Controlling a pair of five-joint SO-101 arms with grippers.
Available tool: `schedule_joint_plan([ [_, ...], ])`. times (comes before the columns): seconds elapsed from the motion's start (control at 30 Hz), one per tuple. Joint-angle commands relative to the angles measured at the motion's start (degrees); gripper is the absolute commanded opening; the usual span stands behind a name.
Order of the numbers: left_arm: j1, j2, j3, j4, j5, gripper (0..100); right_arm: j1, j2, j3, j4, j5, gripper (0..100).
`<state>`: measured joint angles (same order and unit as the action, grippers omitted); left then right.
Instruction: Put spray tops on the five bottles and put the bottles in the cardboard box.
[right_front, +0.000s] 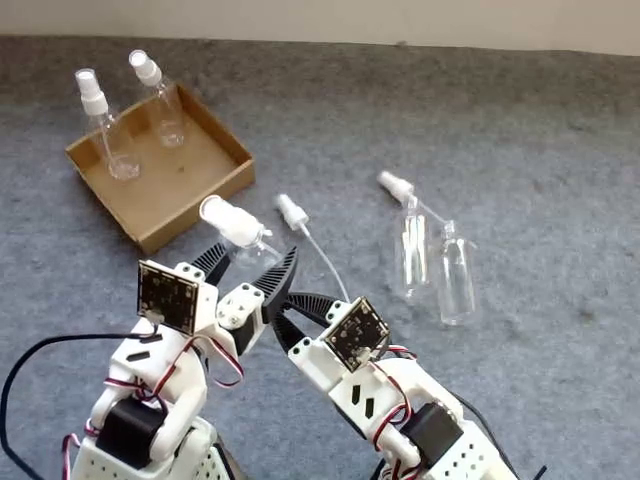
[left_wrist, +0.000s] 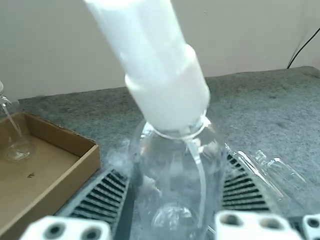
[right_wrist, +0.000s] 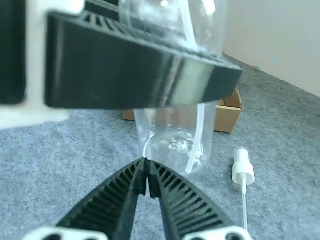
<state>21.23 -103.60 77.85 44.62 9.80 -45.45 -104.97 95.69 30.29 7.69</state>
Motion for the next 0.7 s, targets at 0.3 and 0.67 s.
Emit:
schedule_joint_plan([
  [0.3, 0.8, -0.7, 8.0, -18.6, 0.8, 5, 2.0, -0.2, 9.5, 0.0, 0.2, 1.9],
  [0.67, 8.4, -0.7, 8.1, -18.9, 0.5, 5, 2.0, -0.2, 9.5, 0.0, 0.4, 1.9],
])
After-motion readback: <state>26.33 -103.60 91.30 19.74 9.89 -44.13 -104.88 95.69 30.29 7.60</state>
